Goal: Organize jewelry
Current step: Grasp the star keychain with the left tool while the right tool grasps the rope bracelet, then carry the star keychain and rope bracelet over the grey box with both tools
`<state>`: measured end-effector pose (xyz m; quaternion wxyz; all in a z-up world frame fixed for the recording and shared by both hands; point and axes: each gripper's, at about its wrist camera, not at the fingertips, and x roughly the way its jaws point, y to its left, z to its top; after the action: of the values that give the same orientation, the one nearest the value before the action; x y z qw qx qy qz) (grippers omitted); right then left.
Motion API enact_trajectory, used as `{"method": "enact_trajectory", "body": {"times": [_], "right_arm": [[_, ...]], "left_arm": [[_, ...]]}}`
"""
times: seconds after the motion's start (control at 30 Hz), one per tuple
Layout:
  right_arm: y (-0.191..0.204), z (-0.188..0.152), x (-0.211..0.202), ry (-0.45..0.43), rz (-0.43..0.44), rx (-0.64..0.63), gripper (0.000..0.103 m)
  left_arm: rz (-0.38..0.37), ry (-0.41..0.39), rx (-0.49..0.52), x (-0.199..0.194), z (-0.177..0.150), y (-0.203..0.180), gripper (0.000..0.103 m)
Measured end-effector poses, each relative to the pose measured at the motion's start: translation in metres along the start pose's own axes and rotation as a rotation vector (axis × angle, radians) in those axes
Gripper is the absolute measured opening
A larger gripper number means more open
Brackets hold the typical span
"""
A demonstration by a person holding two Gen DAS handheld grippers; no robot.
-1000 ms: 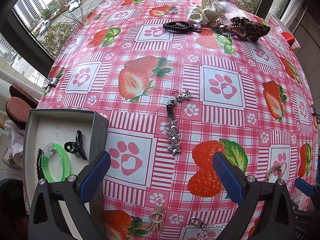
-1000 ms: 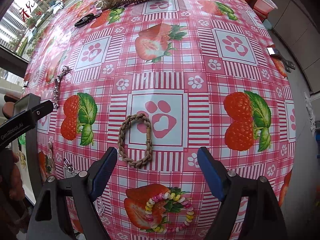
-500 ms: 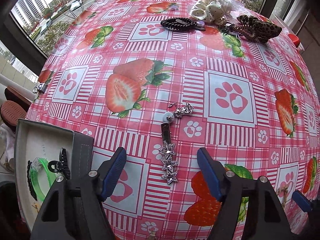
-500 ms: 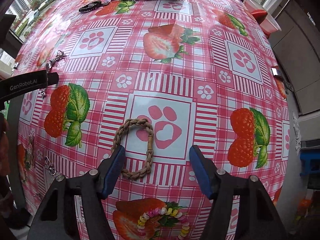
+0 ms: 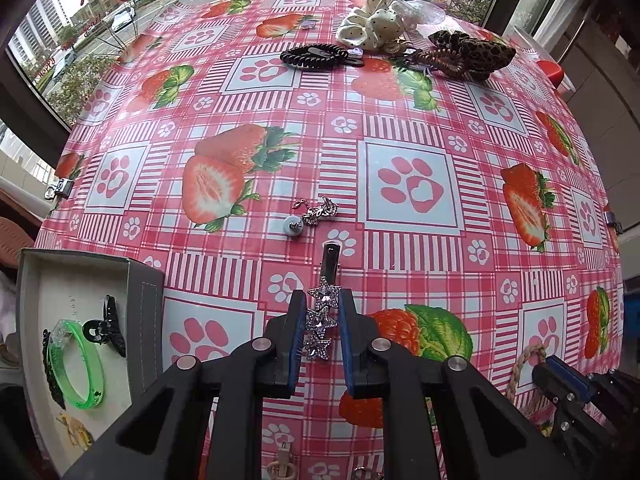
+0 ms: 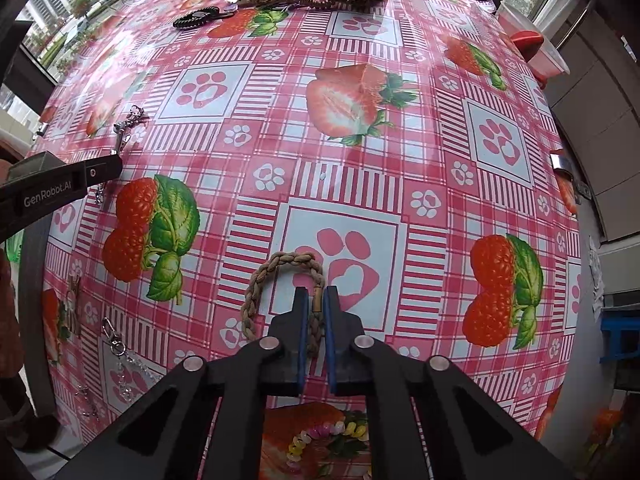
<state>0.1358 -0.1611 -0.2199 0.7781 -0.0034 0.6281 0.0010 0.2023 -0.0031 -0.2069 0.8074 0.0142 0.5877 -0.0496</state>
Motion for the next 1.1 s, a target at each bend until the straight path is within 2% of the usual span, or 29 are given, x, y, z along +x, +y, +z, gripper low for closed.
{"method": "enact_trajectory", "body": {"times": [0.27,0.5,0.53,0.6,0.87,1.1], "right_arm": [[-0.038,0.009,-0.008,0.006,0.189,0.141,0.006],[-0.055,0.012,-0.019,0.005,0.248,0.198,0.006],[-0.046,0.001,-0.022,0.0,0.252,0.201,0.006],[-0.039,-0.001,-0.027,-0.007,0.262,0.2,0.006],[0.003,0.006,-0.051,-0.035,0.317,0.128,0.006],[0.062,0.018,-0.071,-0.058,0.385,0.015,0.006]], "left_arm": [[-0.023,-0.021,0.002,-0.03,-0.016,0.007,0.023],[-0.038,-0.04,-0.001,-0.054,-0.028,0.022,0.023],[-0.039,-0.043,-0.004,-0.058,-0.03,0.026,0.023],[-0.039,-0.048,-0.014,-0.065,-0.034,0.034,0.023],[-0.007,-0.054,-0.062,-0.088,-0.059,0.075,0.023],[0.029,-0.048,-0.13,-0.102,-0.089,0.118,0.023]]}}
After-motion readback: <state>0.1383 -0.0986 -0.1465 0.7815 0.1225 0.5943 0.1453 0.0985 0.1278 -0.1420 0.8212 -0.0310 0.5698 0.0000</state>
